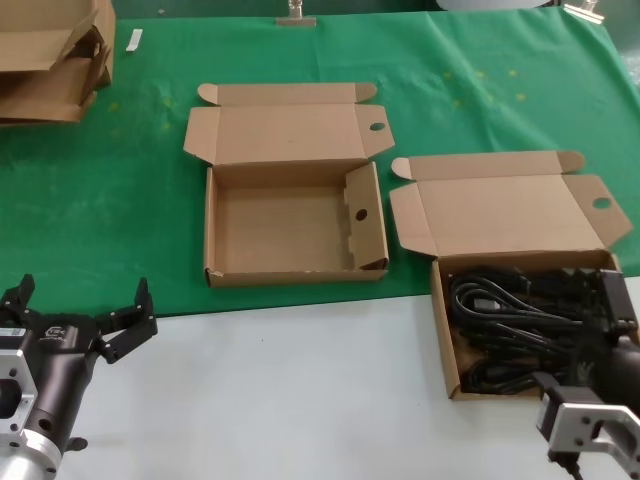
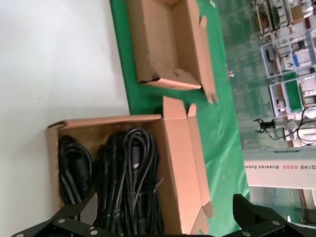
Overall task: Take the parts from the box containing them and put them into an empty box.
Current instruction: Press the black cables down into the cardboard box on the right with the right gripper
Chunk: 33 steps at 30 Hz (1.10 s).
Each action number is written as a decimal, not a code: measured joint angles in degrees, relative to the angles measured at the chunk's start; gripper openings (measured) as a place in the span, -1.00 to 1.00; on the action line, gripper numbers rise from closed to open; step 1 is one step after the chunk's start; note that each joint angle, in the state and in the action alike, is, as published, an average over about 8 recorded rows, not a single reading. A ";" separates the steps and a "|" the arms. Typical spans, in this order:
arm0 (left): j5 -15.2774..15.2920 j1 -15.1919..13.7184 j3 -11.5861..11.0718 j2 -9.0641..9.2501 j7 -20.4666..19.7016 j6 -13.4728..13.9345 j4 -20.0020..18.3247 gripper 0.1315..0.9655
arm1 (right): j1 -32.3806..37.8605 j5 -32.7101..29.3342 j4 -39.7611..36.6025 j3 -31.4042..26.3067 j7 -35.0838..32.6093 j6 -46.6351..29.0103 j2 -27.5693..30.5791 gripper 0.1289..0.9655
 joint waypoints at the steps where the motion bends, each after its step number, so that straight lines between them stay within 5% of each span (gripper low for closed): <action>1: 0.00 0.00 0.00 0.00 0.00 0.00 0.00 1.00 | -0.25 0.00 -0.07 0.00 -0.14 0.14 -0.04 1.00; 33: 0.01 0.00 0.00 0.00 0.00 0.00 0.00 1.00 | 1.82 0.00 -15.39 0.00 -1.98 -6.96 -5.34 0.99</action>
